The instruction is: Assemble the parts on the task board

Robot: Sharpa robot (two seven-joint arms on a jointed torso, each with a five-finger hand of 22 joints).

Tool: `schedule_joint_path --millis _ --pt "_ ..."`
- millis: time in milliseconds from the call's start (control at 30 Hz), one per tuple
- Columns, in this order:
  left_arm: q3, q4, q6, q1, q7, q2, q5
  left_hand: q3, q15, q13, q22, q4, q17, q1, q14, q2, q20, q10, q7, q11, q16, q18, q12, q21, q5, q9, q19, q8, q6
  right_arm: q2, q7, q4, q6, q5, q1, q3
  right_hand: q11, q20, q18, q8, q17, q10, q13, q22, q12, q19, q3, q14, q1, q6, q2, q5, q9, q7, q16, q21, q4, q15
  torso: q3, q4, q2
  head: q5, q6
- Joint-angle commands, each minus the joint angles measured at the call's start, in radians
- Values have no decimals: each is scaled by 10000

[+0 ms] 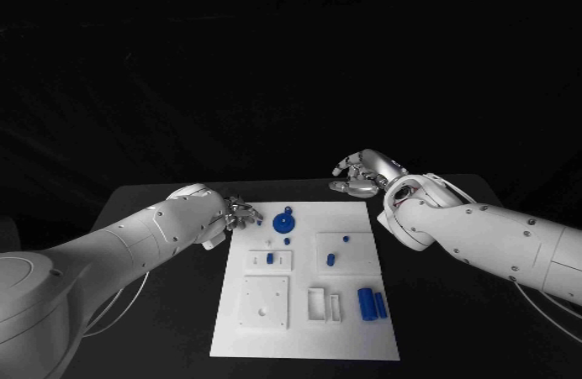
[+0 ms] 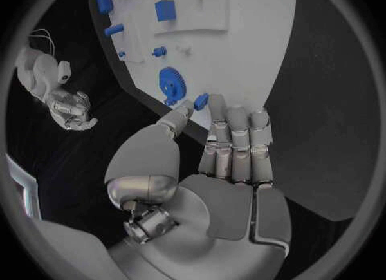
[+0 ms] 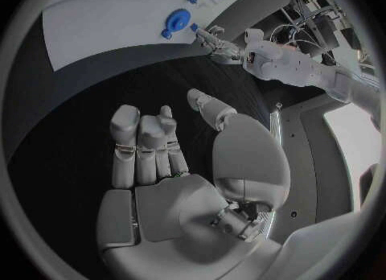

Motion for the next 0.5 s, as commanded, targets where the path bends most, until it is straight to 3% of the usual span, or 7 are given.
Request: schedule_joint_path --millis 33,267,500 --pt "6 18 1 3 134 16 146 -27 -62 -18 17 -40 -13 -13 -16 -25 -1039 81 5 -22 68 -154 -55 -66 -51 -17 -14 24 69 -3 51 13 26 -68 5 5 25 -84 945 52 15 22 -16 26 58 13 -66 31 73 -148 -19 38 5 205 -36 -61 -7 7 2 1 0 -9 2" --pt "9 26 -60 5 137 -14 222 -74 -61 -47 16 -16 -32 -70 -12 -153 -1043 93 7 -21 69 -155 -84 -83 -58 -48 -3 18 62 -21 44 17 22 -70 11 5 25 -84 945 52 16 24 -17 27 60 14 -68 33 74 -147 -20 38 5 204 -37 -62 -6 7 2 4 6 -25 -2" --pt "11 18 -49 5 131 14 283 -189 -67 -110 7 236 -84 -407 -5 -617 -1059 124 2 -26 70 -151 -138 -141 2 -127 37 18 69 -20 42 15 16 -72 15 5 25 -84 945 53 16 25 -19 28 61 15 -69 34 76 -147 -18 38 5 204 -37 -62 -5 7 -1 11 5 -42 -3"
